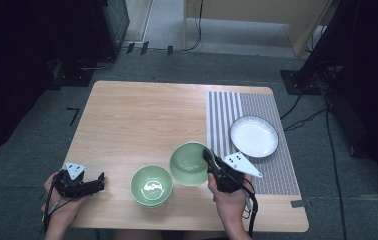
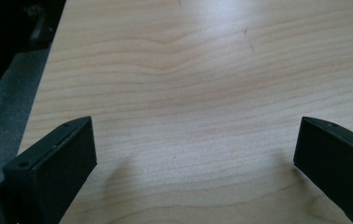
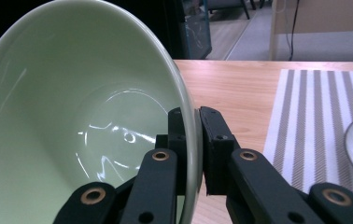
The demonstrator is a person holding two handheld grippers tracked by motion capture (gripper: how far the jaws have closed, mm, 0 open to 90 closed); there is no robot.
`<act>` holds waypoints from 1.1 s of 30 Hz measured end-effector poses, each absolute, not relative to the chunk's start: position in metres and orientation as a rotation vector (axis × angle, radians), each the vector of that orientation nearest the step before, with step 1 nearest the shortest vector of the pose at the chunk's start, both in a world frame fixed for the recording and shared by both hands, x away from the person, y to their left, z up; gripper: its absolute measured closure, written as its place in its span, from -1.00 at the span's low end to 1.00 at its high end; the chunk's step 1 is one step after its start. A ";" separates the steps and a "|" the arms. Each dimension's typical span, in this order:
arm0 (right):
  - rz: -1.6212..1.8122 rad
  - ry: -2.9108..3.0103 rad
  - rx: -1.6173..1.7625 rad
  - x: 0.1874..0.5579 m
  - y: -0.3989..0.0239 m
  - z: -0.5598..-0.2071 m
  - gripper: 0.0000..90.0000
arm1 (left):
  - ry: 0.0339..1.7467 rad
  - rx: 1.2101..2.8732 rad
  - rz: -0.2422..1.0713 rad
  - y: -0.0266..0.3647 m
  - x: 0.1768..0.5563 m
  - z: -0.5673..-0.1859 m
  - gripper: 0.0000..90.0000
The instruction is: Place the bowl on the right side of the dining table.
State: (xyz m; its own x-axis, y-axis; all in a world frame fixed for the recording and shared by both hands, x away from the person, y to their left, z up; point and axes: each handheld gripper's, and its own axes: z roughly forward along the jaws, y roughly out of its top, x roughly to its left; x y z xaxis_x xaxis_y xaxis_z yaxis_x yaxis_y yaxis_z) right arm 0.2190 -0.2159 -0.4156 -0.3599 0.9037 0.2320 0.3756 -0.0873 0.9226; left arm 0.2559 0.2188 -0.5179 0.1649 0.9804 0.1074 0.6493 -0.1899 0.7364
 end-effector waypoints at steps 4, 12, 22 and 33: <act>1.455 1.693 1.395 0.220 -0.223 -0.413 0.88 | 1.567 1.900 0.786 0.221 0.258 -0.518 -1.00; 1.445 1.622 1.412 0.220 -0.241 -0.404 0.88 | 1.623 1.858 0.676 0.229 0.261 -0.519 -1.00; 1.429 1.533 1.441 0.221 -0.267 -0.396 0.88 | 1.623 1.858 0.676 0.229 0.261 -0.519 -1.00; 1.397 1.482 1.453 0.224 -0.286 -0.393 0.88 | 1.635 1.849 0.680 0.234 0.262 -0.519 -1.00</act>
